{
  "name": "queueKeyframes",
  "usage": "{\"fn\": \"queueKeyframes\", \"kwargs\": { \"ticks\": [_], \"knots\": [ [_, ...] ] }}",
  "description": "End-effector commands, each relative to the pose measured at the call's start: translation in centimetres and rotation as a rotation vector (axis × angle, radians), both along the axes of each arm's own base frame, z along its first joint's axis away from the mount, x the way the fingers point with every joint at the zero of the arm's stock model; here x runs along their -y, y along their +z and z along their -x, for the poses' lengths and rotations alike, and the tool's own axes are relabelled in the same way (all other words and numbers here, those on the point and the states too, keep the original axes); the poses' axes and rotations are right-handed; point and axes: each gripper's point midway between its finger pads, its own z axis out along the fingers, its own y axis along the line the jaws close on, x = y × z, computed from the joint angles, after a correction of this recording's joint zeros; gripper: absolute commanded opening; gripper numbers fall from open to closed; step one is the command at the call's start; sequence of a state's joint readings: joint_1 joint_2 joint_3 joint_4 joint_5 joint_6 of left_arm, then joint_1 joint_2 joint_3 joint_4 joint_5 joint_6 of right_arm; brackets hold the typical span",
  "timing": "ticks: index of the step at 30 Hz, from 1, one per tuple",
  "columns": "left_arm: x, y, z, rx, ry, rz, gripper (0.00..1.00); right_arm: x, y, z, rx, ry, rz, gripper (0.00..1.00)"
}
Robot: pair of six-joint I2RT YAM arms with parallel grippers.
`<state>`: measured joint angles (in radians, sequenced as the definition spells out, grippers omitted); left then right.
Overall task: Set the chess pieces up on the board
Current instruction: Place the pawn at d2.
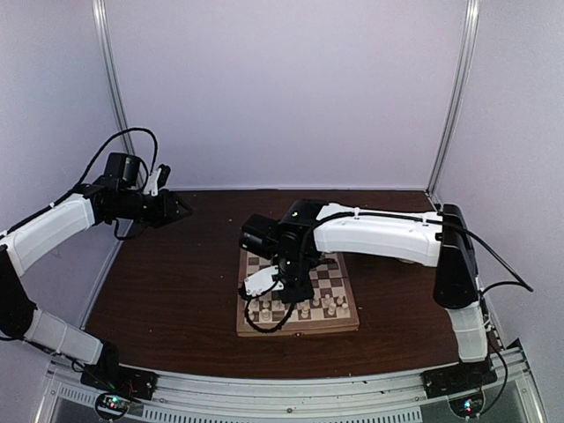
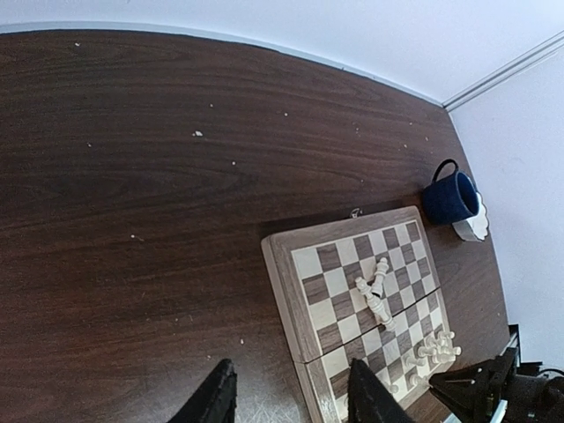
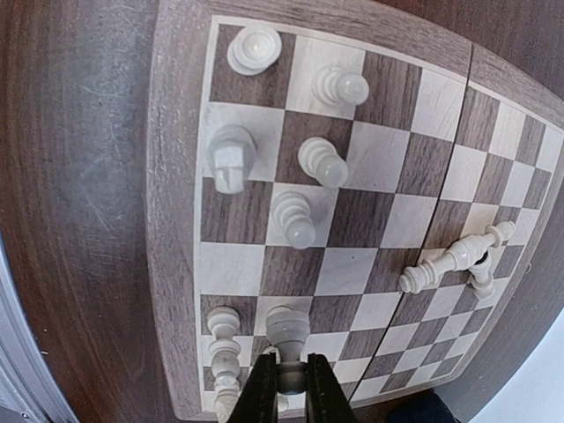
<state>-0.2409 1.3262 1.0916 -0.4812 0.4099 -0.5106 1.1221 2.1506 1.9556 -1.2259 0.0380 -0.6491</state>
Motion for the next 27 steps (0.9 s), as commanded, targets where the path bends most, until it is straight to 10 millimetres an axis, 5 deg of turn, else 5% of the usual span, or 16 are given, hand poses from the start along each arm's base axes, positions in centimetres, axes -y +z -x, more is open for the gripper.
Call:
{"fn": "queueKeyframes", "kwargs": {
  "ticks": [1, 27],
  "knots": [
    [0.2, 2.3, 0.0, 0.082, -0.015, 0.044, 0.43, 0.4, -0.4, -0.7, 0.058, 0.016, 0.07, 0.07],
    [0.6, 1.7, 0.1, 0.054, -0.027, 0.066, 0.43, 0.4, -3.4, -1.0, 0.046, 0.008, 0.146, 0.09]
  ]
}}
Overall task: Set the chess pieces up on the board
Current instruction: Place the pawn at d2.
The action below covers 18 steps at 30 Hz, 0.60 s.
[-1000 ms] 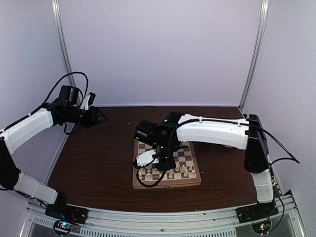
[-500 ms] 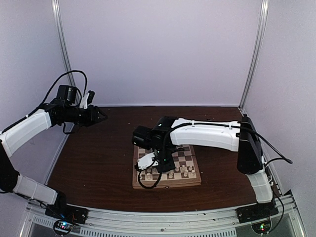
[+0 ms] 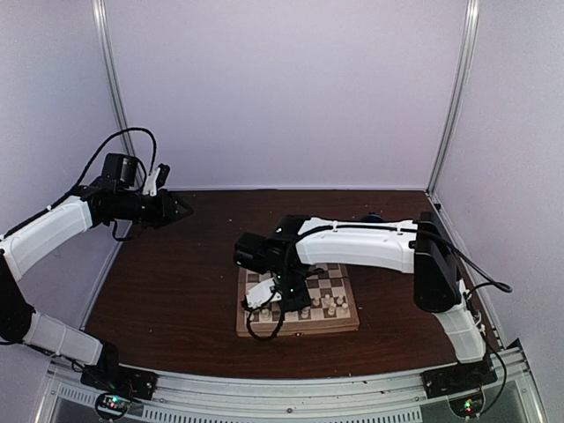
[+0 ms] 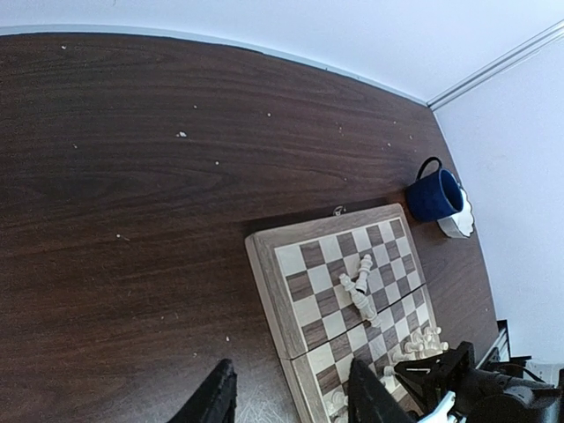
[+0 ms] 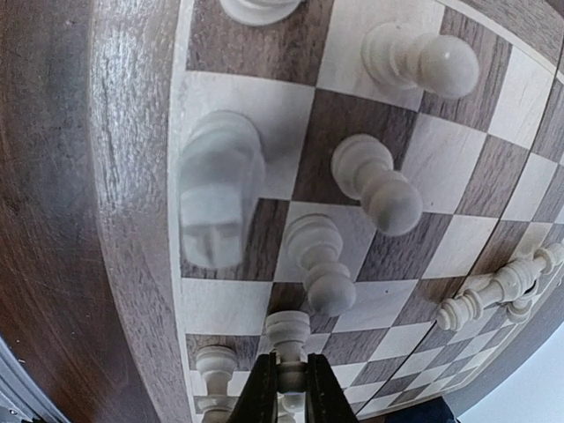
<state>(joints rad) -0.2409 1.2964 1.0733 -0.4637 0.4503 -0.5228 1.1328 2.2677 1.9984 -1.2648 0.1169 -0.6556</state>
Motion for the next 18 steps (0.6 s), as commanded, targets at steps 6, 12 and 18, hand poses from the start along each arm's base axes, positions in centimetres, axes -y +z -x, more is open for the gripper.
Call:
{"fn": "queueKeyframes", "kwargs": {
  "ticks": [6, 12, 18],
  "knots": [
    [0.15, 0.74, -0.59, 0.034, -0.004, 0.03, 0.43, -0.04, -0.09, -0.49, 0.031, -0.003, 0.017, 0.09],
    [0.27, 0.61, -0.61, 0.028, -0.008, 0.035, 0.43, 0.0, -0.34, -0.69, 0.038, -0.007, 0.021, 0.13],
    [0.35, 0.49, -0.58, 0.022, -0.012, 0.039, 0.43, -0.07, -0.42, -0.78, 0.043, -0.007, 0.021, 0.16]
  ]
}}
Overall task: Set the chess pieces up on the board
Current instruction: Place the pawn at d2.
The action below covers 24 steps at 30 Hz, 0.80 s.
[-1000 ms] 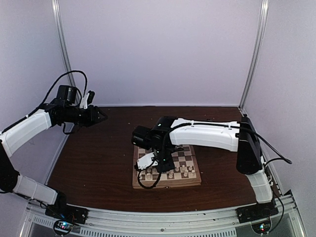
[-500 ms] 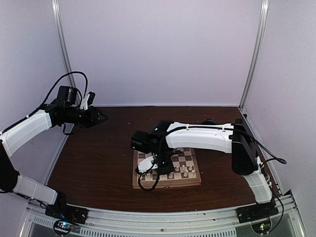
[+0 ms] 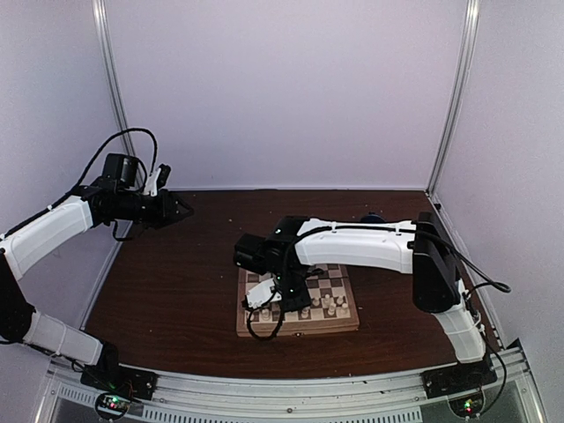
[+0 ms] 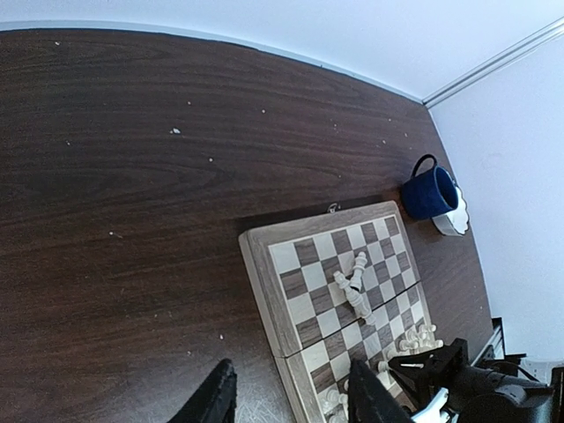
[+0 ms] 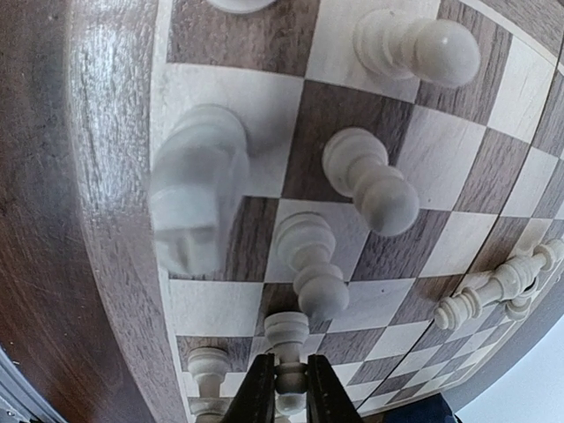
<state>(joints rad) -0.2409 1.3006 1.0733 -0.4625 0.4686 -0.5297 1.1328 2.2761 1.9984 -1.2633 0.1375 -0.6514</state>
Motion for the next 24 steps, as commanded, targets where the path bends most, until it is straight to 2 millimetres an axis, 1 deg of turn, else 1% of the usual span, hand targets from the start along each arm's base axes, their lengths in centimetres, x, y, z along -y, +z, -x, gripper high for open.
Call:
{"fn": "queueKeyframes", "kwargs": {
  "ticks": [1, 11, 16, 24],
  "knots": [
    [0.11, 0.53, -0.72, 0.032, -0.002, 0.025, 0.43, -0.26, -0.12, -0.5, 0.028, -0.002, 0.005, 0.17],
    [0.25, 0.31, -0.7, 0.022, -0.007, 0.031, 0.43, -0.49, -0.47, -0.55, 0.027, -0.001, 0.003, 0.16],
    [0.32, 0.33, -0.72, 0.021, -0.011, 0.033, 0.43, -0.66, -0.53, -0.73, 0.029, -0.003, -0.002, 0.12],
    [0.44, 0.17, -0.71, 0.012, -0.015, 0.038, 0.43, -0.81, -0.57, -0.7, 0.024, -0.004, -0.006, 0.11]
  ]
}}
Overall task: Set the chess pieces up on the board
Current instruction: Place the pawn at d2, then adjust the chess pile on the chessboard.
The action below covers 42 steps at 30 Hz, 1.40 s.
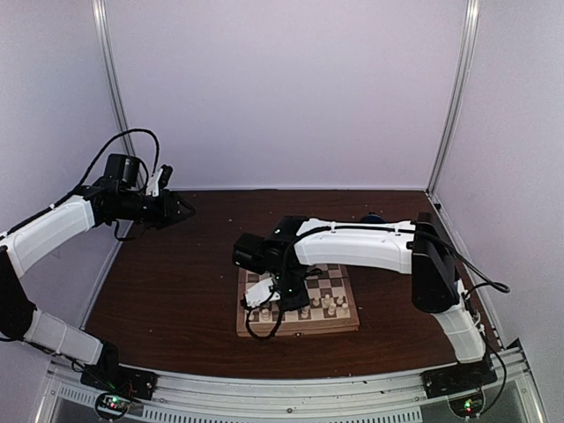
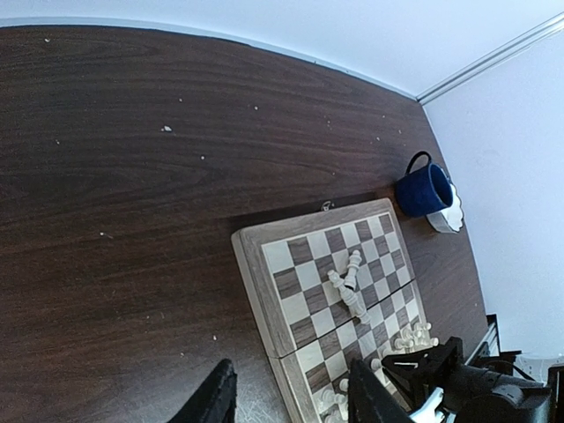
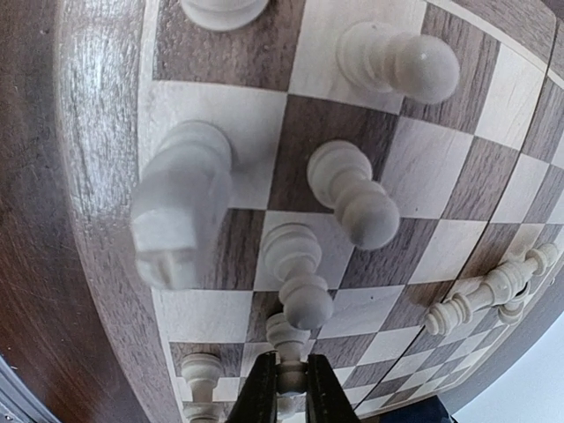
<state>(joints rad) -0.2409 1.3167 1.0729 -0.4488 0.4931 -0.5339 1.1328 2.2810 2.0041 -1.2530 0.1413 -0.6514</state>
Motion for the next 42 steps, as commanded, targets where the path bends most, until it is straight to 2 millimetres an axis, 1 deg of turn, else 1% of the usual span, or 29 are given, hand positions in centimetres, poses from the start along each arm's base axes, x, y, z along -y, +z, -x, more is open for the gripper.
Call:
{"fn": "queueKeyframes", "kwargs": {
  "ticks": [1, 8, 12, 16, 20, 23, 24, 25, 26, 28, 29, 31, 32, 34, 35, 37, 40, 42],
  "knots": [
    [0.0, 0.4, -0.6, 0.02, 0.001, 0.023, 0.43, -0.5, -0.5, -0.5, 0.015, -0.005, 0.001, 0.11],
    [0.1, 0.3, -0.6, 0.016, -0.004, 0.025, 0.43, -0.3, -0.7, -0.4, 0.01, -0.004, 0.01, 0.14],
    [0.1, 0.3, -0.6, 0.016, -0.004, 0.026, 0.43, -0.3, -0.5, -0.5, 0.017, -0.006, 0.01, 0.21],
    [0.2, 0.3, -0.6, 0.016, -0.006, 0.025, 0.43, -0.5, 0.4, -0.7, 0.034, -0.011, -0.011, 0.27],
    [0.2, 0.1, -0.7, 0.011, -0.011, 0.022, 0.43, -0.6, 2.4, -1.1, 0.068, -0.016, -0.043, 0.32],
    [0.6, 0.1, -0.6, 0.012, -0.041, 0.029, 0.43, -0.3, 4.8, -1.2, 0.101, -0.015, -0.079, 0.35],
    [0.8, 0.0, -0.6, 0.008, -0.054, 0.036, 0.43, -0.1, 6.1, -1.3, 0.113, -0.016, -0.104, 0.35],
    [1.1, 0.0, -0.6, 0.008, -0.067, 0.043, 0.43, 0.2, 6.6, -1.4, 0.117, -0.022, -0.115, 0.35],
    [1.2, -0.2, -0.5, 0.007, -0.076, 0.045, 0.43, 0.5, 7.9, -1.5, 0.124, -0.032, -0.146, 0.36],
    [1.7, -0.3, -0.4, 0.018, -0.098, 0.029, 0.42, 1.5, 9.1, -1.7, 0.11, -0.062, -0.19, 0.36],
    [2.1, -0.3, -0.2, 0.025, -0.111, 0.016, 0.42, 2.2, 9.8, -2.0, 0.107, -0.085, -0.217, 0.36],
    [3.4, -0.7, 0.5, 0.023, -0.142, -0.02, 0.42, 3.6, 11.0, -2.7, 0.093, -0.136, -0.28, 0.37],
    [4.2, -1.1, 0.8, 0.018, -0.153, -0.06, 0.42, 4.7, 11.3, -3.5, 0.092, -0.177, -0.311, 0.37],
    [6.0, -1.8, 1.7, 0.0, -0.19, -0.152, 0.42, 6.2, 12.0, -4.6, 0.082, -0.244, -0.39, 0.37],
    [7.5, -2.2, 2.6, -0.006, -0.23, -0.195, 0.42, 7.0, 12.2, -5.2, 0.072, -0.282, -0.428, 0.36],
    [9.1, -3.0, 3.1, -0.015, -0.263, -0.254, 0.42, 8.5, 12.5, -6.1, 0.037, -0.354, -0.508, 0.36],
    [10.8, -4.2, 3.2, -0.048, -0.284, -0.265, 0.42, 9.8, 12.8, -7.5, -0.018, -0.432, -0.625, 0.35],
    [11.6, -4.9, 3.2, -0.077, -0.29, -0.262, 0.42, 10.0, 12.4, -7.7, -0.043, -0.414, -0.645, 0.35]
  ]
}}
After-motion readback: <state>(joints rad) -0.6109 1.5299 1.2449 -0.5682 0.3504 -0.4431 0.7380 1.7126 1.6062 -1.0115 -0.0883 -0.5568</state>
